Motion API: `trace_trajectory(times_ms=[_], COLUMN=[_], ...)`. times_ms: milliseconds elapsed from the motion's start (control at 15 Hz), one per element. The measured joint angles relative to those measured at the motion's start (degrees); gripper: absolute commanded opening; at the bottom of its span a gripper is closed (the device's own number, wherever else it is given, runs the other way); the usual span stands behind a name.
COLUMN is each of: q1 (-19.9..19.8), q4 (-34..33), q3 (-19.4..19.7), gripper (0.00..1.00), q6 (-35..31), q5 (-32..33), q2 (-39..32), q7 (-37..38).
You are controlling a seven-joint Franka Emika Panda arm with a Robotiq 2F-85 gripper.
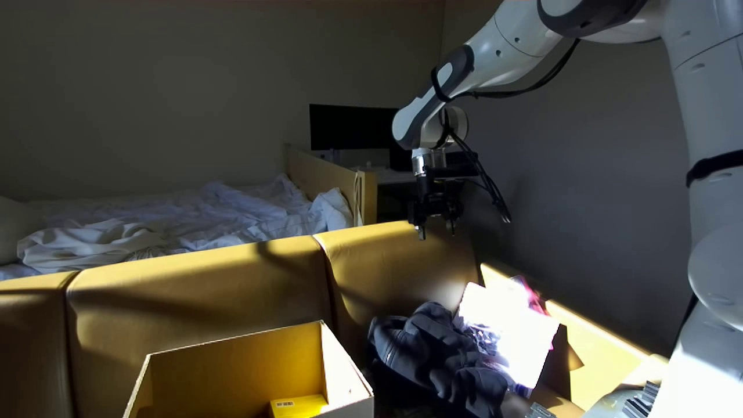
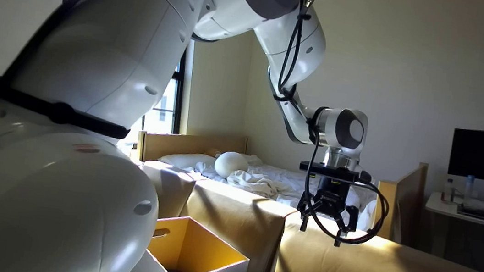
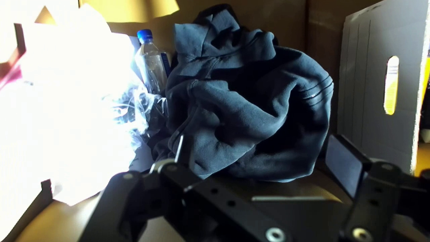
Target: Put the black jersey in the box
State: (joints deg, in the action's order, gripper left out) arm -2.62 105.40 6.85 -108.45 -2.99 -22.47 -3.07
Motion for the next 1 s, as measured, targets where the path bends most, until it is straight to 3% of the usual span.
trace_trajectory(times_ms=[533,800,1000], q1=[-1.8,0.0,4.5], q4=[20.5,19.4,14.9], q3=[-3.5,-8.1,-8.2], gripper=[1.0,1.0,1.0], q6=[-26.3,-29.9,-31.2], q5=[-17.4,-17.9,-15.3], q2=[-5.2,-10.6,-15.4], q7=[4.2,5.5,10.8])
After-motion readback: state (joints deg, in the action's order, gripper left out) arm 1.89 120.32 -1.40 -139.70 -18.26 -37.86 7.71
